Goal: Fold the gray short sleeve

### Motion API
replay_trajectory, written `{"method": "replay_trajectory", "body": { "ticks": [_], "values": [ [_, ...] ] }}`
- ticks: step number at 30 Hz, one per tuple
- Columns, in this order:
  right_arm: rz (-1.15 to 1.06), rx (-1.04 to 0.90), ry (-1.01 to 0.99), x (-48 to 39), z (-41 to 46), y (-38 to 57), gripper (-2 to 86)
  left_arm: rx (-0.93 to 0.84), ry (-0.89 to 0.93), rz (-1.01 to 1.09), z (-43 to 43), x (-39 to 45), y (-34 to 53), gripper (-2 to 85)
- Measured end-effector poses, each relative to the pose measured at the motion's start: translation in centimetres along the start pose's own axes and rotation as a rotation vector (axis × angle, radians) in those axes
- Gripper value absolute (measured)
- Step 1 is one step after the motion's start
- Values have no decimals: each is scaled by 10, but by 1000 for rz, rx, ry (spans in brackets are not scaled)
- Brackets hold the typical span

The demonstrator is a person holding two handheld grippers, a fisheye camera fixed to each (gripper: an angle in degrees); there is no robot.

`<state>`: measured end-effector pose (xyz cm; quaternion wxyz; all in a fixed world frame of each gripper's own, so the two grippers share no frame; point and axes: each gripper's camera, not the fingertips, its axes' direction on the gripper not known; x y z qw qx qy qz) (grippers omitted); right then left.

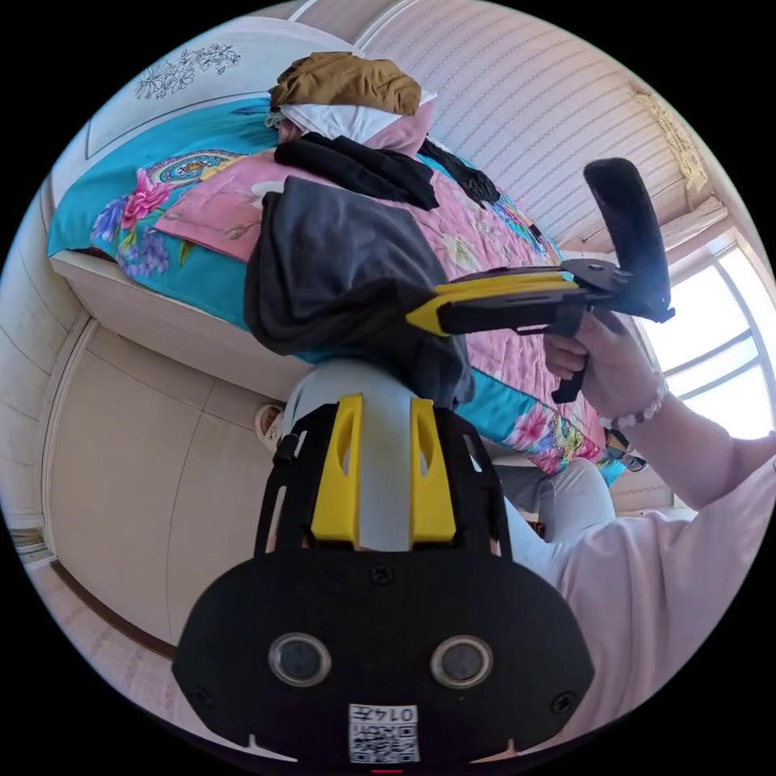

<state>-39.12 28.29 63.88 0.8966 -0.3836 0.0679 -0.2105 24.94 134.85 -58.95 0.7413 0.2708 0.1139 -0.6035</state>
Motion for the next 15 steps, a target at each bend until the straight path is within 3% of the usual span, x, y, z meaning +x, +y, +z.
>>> {"method": "replay_trajectory", "body": {
  "ticks": [4, 10, 15],
  "values": [
    [107, 138, -46, 25, -58, 40, 24, 32, 62, 38, -2, 13, -7, 96],
    [204, 200, -156, 42, -85, 89, 2, 122, 178, 108, -6, 44, -12, 121],
    [188, 124, -146, 33, -82, 99, 5, 3, 142, 74, 17, 52, -12, 131]
  ]
}}
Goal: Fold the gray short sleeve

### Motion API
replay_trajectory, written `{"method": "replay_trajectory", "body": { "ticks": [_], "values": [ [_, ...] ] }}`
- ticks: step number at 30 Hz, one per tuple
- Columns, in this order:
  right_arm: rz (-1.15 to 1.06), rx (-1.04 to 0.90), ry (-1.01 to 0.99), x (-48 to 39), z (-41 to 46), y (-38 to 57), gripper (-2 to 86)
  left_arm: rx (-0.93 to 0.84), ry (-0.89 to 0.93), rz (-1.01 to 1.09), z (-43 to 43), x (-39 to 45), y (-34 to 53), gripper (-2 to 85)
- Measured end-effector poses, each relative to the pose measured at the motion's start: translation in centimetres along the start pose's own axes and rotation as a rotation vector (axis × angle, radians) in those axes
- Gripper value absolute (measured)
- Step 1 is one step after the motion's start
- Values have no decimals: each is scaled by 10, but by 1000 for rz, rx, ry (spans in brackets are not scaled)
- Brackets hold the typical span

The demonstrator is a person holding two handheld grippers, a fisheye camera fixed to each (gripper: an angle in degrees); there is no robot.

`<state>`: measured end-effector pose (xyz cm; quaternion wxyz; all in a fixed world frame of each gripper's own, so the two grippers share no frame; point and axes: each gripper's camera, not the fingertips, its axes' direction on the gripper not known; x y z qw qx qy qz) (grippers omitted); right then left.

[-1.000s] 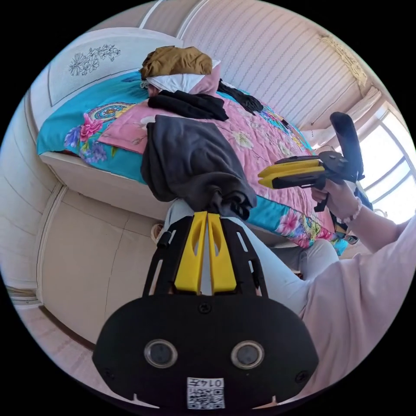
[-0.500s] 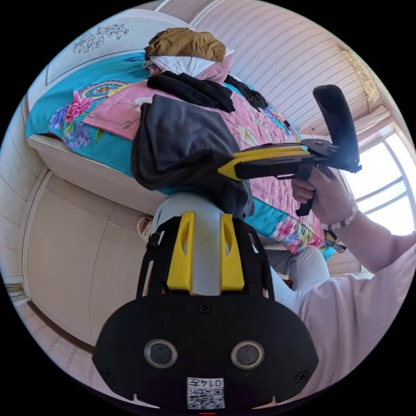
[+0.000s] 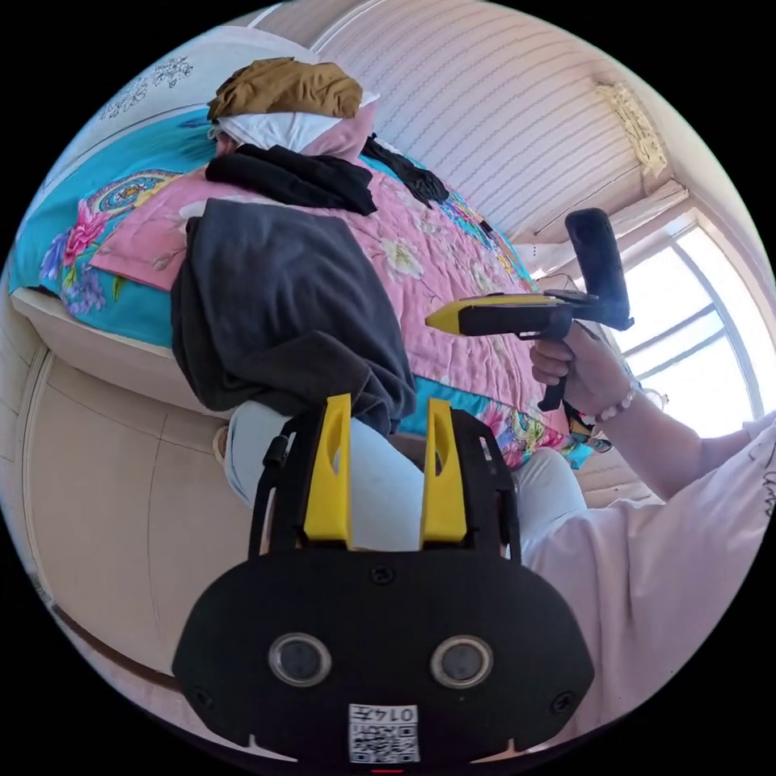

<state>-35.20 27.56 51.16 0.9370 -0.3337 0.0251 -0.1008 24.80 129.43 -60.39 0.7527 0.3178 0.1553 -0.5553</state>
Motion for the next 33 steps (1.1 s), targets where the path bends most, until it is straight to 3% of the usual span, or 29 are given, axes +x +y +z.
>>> {"method": "replay_trajectory", "body": {
  "ticks": [6, 10, 16, 19, 22, 29, 33],
  "values": [
    [-160, -119, 75, -45, 28, -9, 71, 5, -103, -30, -11, -1, 14, 124],
    [-159, -305, 133, -48, 53, -7, 21, -14, -127, -42, 1, 1, 4, 124],
    [-108, -104, 91, -46, -32, 26, 8, -57, -82, -58, 28, 10, -18, 109],
    [-65, -12, 75, -41, -77, 47, 6, -104, -201, -21, 37, 17, -26, 43],
    [-5, 95, 63, -32, -125, 72, 6, -106, -184, 16, 33, 25, -26, 2],
    [195, 395, 83, -4, -252, 161, 5, 193, 43, 46, -83, 41, 16, -9],
    [320, 512, 30, 11, -314, 246, 5, 306, 80, 129, -135, 54, 49, -10]
  ]
}}
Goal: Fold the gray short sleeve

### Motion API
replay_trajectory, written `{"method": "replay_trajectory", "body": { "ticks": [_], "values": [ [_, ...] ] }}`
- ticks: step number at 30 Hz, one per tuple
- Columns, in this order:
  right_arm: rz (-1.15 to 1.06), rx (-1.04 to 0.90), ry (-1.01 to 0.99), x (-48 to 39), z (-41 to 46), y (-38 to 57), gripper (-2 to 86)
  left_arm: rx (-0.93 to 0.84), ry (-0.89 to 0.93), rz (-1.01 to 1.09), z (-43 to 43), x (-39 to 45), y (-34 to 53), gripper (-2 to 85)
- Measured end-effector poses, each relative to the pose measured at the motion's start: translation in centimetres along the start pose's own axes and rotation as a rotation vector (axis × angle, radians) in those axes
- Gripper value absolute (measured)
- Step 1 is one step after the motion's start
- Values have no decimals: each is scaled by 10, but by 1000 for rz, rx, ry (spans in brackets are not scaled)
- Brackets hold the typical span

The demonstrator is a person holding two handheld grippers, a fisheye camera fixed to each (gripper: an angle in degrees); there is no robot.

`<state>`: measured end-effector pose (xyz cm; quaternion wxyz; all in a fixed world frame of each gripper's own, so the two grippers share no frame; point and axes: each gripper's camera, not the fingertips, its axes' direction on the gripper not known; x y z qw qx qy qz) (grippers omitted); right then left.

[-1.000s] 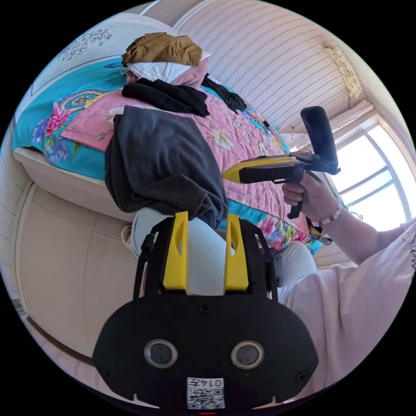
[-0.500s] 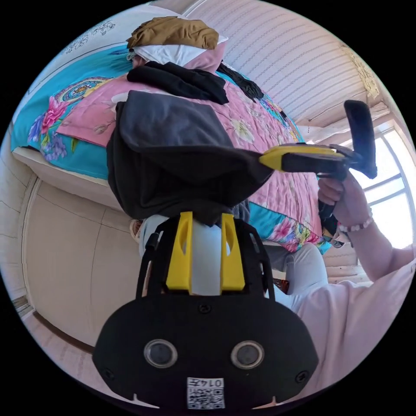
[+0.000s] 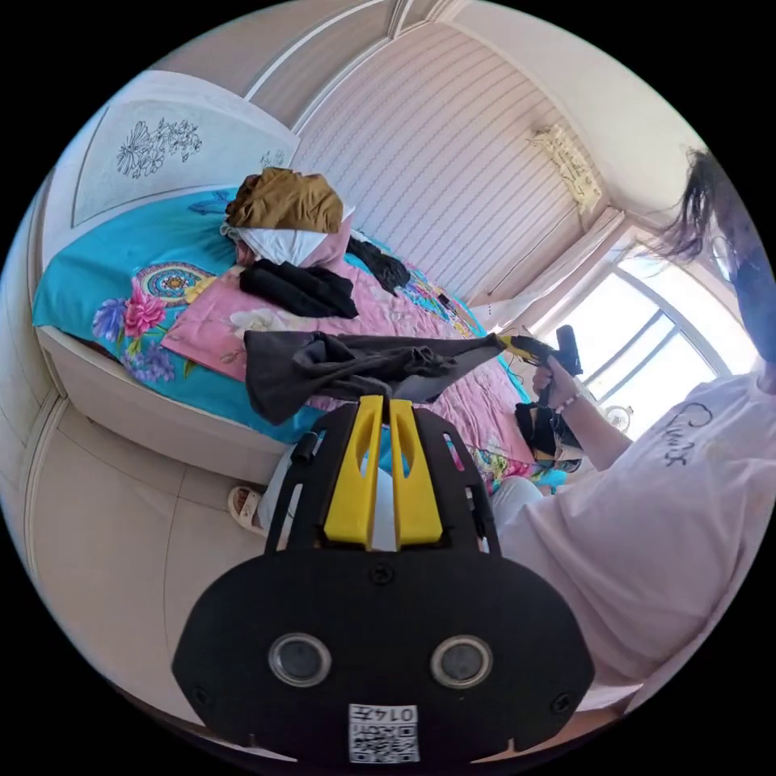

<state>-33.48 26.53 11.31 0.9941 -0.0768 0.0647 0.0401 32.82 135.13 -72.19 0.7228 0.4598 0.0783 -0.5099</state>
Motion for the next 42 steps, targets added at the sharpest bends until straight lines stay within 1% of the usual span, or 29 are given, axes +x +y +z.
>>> {"method": "replay_trajectory", "body": {
  "ticks": [2, 4, 5, 7, 9, 11, 12, 14, 15, 16, 17, 18, 20, 22, 23, 25, 27, 29, 30, 32, 33, 35, 37, 41, 42],
  "values": [
    [49, 23, -54, 12, -35, 24, 4, 101, 100, 29, -31, 18, 5, -10],
    [84, 74, -159, 17, -82, 59, 4, 180, 178, 71, -51, 38, 0, -10],
    [84, 95, -187, 16, -95, 68, 4, 205, 193, 113, -59, 54, -9, -10],
    [62, 205, -284, 8, -147, 96, 4, 233, 208, 179, -66, 78, -30, -10],
    [27, 287, -310, 1, -186, 109, 4, 277, 258, 215, -65, 94, -57, -10],
    [-5, 351, -289, -3, -223, 112, 3, 314, 300, 258, -44, 107, -103, -10],
    [-29, 383, -257, -1, -245, 108, 3, 297, 299, 266, -34, 111, -119, -10],
    [-43, 415, -184, 7, -276, 93, 2, 245, 299, 310, 12, 135, -189, -10],
    [-45, 436, -137, 14, -296, 77, 2, 244, 307, 323, 21, 144, -209, -10],
    [-63, 455, -77, 17, -319, 55, 1, 245, 305, 357, 36, 165, -250, -10],
    [-75, 470, -43, 17, -332, 42, 1, 264, 266, 394, 47, 189, -291, -10],
    [-98, 511, 29, 14, -360, 15, 1, 281, 242, 410, 50, 202, -311, -10],
    [-125, 619, 87, 7, -411, -25, 1, 363, 200, 434, 51, 248, -380, -10],
    [-195, 744, 142, -16, -476, -65, 2, 419, 202, 444, 53, 275, -408, -10],
    [-213, 769, 166, -22, -488, -71, 2, 425, 194, 460, 59, 289, -418, -10],
    [-263, 816, 221, -36, -516, -82, 2, 417, 179, 478, 77, 298, -420, -10],
    [-273, 794, 236, -32, -518, -81, 2, 361, 172, 480, 107, 292, -414, -10],
    [-261, 755, 245, -16, -506, -71, 2, 243, 148, 435, 162, 261, -396, -10],
    [-225, 720, 241, 3, -493, -61, 2, 210, 145, 417, 177, 250, -389, -10],
    [-153, 666, 211, 38, -469, -43, 2, 59, 123, 346, 241, 202, -351, -10],
    [-93, 619, 198, 63, -448, -29, 2, 18, 119, 329, 257, 189, -339, -10],
    [9, 528, 196, 100, -413, -5, 2, -134, 106, 266, 316, 139, -280, -10],
    [151, 405, 165, 147, -361, 35, 2, -221, 104, 210, 350, 103, -232, -10],
    [348, 257, 116, 193, -295, 105, 2, -396, 97, 55, 400, 31, -130, -10],
    [412, 223, 109, 202, -280, 129, 2, -423, 82, 41, 405, 23, -117, -10]
  ]
}}
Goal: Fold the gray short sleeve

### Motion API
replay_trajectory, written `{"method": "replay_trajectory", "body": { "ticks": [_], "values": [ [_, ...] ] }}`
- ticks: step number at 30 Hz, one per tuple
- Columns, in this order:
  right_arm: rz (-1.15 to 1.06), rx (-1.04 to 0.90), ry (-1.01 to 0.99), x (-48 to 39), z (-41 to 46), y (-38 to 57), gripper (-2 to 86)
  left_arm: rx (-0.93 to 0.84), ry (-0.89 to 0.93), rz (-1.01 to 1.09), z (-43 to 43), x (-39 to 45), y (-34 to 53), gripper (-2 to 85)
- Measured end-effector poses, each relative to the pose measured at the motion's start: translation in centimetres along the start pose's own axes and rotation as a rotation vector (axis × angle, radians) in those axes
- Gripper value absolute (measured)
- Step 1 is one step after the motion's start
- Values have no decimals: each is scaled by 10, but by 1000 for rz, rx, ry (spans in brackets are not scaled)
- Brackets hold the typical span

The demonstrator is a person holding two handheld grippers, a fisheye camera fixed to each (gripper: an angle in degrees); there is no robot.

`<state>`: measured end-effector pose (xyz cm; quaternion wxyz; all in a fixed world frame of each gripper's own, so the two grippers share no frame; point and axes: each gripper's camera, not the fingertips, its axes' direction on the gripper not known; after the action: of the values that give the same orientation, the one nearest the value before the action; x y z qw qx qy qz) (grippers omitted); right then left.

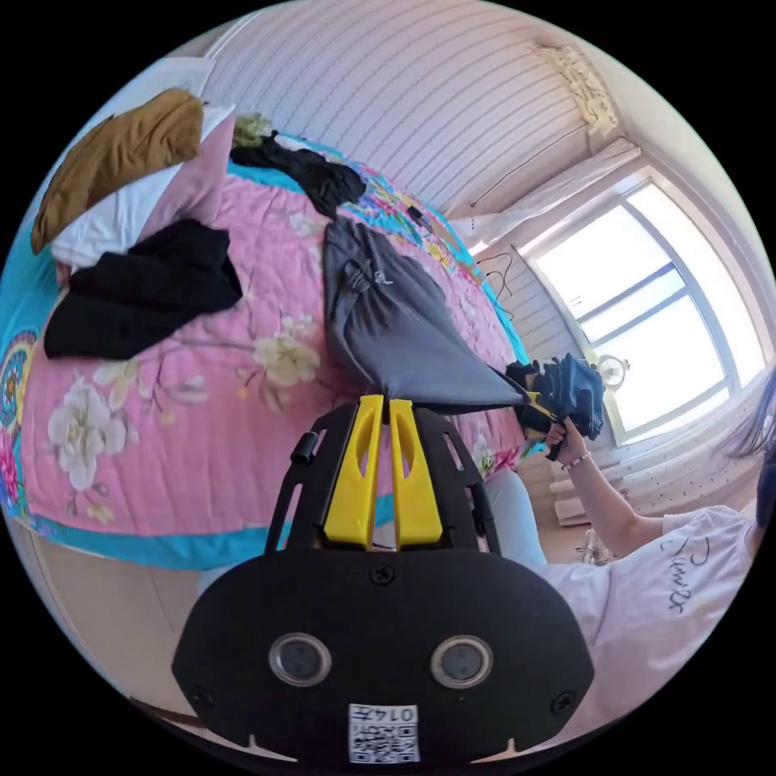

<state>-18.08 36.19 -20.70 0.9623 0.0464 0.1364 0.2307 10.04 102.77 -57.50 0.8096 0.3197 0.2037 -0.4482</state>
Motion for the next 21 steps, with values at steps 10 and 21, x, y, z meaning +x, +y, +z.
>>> {"method": "replay_trajectory", "body": {
  "ticks": [10, 21],
  "values": [
    [114, -148, 81, 13, 17, 67, 1, -180, -70, 45, 60, -36, 86, -10],
    [76, -306, 217, -3, 81, 48, 5, -249, -213, 37, 124, -73, 103, -3]
  ]
}}
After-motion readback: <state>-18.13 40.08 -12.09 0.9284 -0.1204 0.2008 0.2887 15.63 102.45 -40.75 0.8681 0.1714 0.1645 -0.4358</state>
